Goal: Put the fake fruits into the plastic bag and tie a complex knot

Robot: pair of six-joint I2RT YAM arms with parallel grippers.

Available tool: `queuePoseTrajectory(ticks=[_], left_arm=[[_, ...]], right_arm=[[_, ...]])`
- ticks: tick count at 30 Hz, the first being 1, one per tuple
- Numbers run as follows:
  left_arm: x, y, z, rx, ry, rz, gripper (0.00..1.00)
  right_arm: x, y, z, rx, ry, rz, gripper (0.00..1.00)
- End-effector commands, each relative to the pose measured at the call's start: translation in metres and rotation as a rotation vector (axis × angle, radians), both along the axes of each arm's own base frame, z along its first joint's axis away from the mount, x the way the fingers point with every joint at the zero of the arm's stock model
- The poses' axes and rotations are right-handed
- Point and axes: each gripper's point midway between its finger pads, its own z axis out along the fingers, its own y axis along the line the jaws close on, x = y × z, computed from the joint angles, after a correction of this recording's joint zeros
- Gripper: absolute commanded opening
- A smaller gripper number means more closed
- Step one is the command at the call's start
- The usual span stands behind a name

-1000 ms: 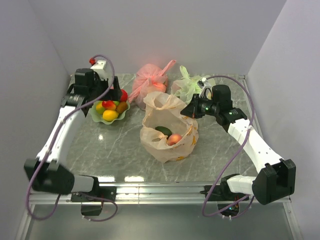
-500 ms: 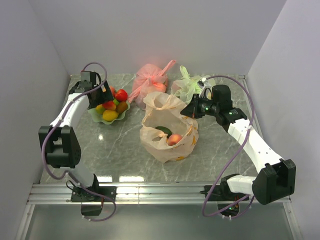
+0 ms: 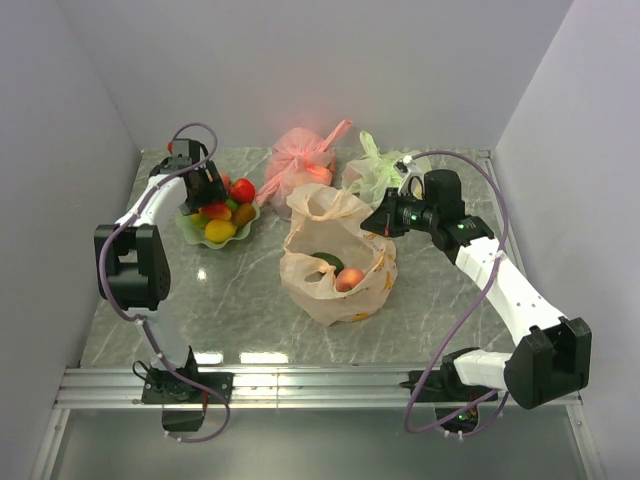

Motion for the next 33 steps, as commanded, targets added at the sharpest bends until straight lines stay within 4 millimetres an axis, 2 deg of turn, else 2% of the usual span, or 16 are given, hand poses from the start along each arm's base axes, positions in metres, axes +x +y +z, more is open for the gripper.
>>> queuePoseTrajectory(ticks=[1,5,7,10,14,16,17,19,20,21,22,23,25,26,27,33], left_arm=[[0.004,0.007,0.002,0.012,0.000,0.023,0.79],[-0.003,0.006,0.009,0.003,-0.004,0.013,0.67],[-0.006,0.018,0.016,-0.006,-0.005,0.029,0.61],[-0.007,0.024,0.040,-0.026,-0.051,0.029,0.40],[-0.010,0.011,0.105,-0.071,-0.199,-0.056,0.29],[-0.016,-0.015,0.132,-0.149,-0.277,-0.170,0.27],[-0.023,-0.035,0.157,-0.171,-0.347,-0.239,0.27],[-0.032,-0.062,0.182,-0.173,-0.429,-0.337,0.27],[-0.039,-0.077,0.215,-0.158,-0.551,-0.389,0.29],[-0.050,-0.107,0.217,-0.150,-0.580,-0.464,0.30],[-0.057,-0.123,0.229,-0.121,-0.641,-0.522,0.32],[-0.077,-0.158,0.245,-0.127,-0.729,-0.620,0.35],[-0.091,-0.183,0.253,-0.070,-0.800,-0.698,0.35],[-0.108,-0.210,0.250,-0.075,-0.809,-0.774,0.36],[-0.112,-0.222,0.252,-0.064,-0.837,-0.800,0.36],[-0.138,-0.283,0.224,0.107,-0.913,-0.979,0.34]], right_arm=[[0.005,0.001,0.014,0.012,-0.048,0.010,0.00],[0.005,0.001,0.013,0.009,-0.050,0.012,0.00],[0.006,0.001,0.011,0.006,-0.047,0.014,0.00],[0.006,0.001,0.009,0.003,-0.041,0.015,0.00],[0.006,0.001,0.010,0.008,-0.043,0.014,0.00],[0.007,0.002,0.009,0.013,-0.030,0.014,0.00],[0.008,0.002,0.010,0.017,-0.028,0.012,0.00],[0.008,0.004,0.009,0.029,-0.017,0.014,0.00],[0.009,0.003,0.009,0.032,-0.013,0.009,0.00],[0.010,0.005,0.006,0.037,0.003,0.009,0.00],[0.010,0.005,0.005,0.038,0.010,0.007,0.00],[0.012,0.004,0.005,0.040,0.015,0.002,0.00],[0.015,0.003,0.003,0.052,0.040,-0.016,0.00],[0.017,0.001,0.002,0.058,0.052,-0.025,0.00],[0.020,-0.001,-0.001,0.070,0.082,-0.042,0.00],[0.032,-0.013,-0.014,0.171,0.243,-0.103,0.00]])
